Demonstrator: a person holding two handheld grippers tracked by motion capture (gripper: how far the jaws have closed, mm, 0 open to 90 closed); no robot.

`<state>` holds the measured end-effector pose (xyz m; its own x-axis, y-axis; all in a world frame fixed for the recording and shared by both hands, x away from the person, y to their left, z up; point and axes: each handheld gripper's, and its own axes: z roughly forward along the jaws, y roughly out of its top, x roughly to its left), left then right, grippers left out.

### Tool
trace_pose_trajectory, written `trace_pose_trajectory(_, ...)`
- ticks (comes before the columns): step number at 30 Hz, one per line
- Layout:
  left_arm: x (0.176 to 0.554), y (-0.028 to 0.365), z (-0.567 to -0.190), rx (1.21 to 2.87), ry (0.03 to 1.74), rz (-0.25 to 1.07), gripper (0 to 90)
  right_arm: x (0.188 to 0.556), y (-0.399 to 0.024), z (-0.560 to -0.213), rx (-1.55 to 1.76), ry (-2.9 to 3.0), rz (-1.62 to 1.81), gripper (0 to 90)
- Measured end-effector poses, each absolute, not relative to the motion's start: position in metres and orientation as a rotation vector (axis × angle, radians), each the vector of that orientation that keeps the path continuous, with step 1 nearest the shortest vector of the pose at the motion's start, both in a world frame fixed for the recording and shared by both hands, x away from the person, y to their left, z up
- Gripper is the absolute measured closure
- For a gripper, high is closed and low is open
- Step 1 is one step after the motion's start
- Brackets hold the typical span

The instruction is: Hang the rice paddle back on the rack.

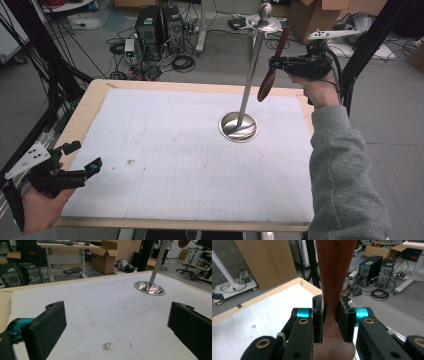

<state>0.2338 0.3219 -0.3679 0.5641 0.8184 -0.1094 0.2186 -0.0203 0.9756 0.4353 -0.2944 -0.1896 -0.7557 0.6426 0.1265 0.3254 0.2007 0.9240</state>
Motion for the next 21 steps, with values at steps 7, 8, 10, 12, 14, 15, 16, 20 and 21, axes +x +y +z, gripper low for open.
trace_pose_trajectory(7,0.234,0.321,-0.367,1.546,0.906,0.615,2.5,0.431,-0.297,-0.192,0.92,2.143,1.592,59.2)
trace_pose_trajectory(8,0.234,0.32,-0.367,1.546,0.906,0.614,2.5,0.43,-0.297,-0.192,0.92,2.139,1.59,56.7)
trace_pose_trajectory(10,0.235,0.318,-0.367,1.55,0.9,0.61,2.5,0.427,-0.298,-0.192,0.911,2.13,1.589,52.9)
trace_pose_trajectory(12,0.236,0.316,-0.366,1.553,0.895,0.609,2.5,0.422,-0.299,-0.192,0.889,2.111,1.583,47.9)
trace_pose_trajectory(14,0.237,0.314,-0.366,1.552,0.89,0.604,2.5,0.417,-0.3,-0.194,0.858,2.1,1.562,37.7)
trace_pose_trajectory(15,0.238,0.314,-0.366,1.554,0.888,0.604,2.5,0.417,-0.3,-0.194,0.858,2.1,1.562,37.7)
trace_pose_trajectory(16,0.239,0.313,-0.365,1.554,0.885,0.603,2.5,0.416,-0.301,-0.195,0.845,2.095,1.558,34.4)
trace_pose_trajectory(20,0.243,0.308,-0.365,1.555,0.875,0.592,2.5,0.41,-0.306,-0.2,0.803,2.098,1.561,21.2)
trace_pose_trajectory(21,0.244,0.307,-0.365,1.556,0.872,0.591,2.5,0.409,-0.306,-0.201,0.802,2.1,1.555,19.4)
